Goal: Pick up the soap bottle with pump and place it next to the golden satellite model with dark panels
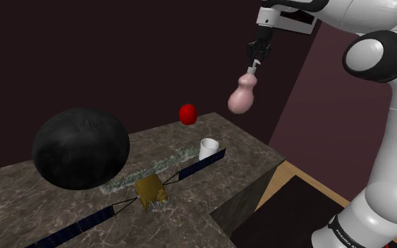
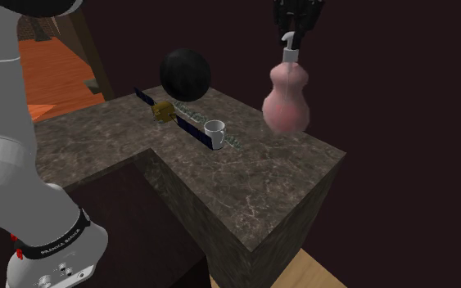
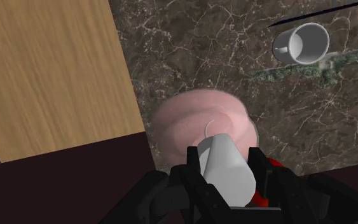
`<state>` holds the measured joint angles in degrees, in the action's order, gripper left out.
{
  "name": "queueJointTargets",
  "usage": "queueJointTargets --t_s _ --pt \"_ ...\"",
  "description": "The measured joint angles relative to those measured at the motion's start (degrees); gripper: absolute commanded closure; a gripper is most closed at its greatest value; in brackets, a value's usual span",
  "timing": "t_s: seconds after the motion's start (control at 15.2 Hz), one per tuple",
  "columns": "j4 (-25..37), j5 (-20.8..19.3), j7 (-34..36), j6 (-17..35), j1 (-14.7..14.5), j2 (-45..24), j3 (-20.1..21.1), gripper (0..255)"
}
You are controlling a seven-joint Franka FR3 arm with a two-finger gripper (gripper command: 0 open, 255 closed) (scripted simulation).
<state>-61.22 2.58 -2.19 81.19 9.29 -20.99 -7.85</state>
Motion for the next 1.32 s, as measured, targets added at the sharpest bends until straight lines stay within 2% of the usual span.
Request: queueJointTargets --t_s 0.2,0.66,1.32 --pt "-6.6 -0.9 1.4 0.0 -1.5 6.7 0.3 255" --pt "-16.4 -2.5 6.1 -2.4 -4.8 19.0 2.2 255" --pt "-18.7 -3.0 12.9 -12.1 -7.9 31.0 6.0 255"
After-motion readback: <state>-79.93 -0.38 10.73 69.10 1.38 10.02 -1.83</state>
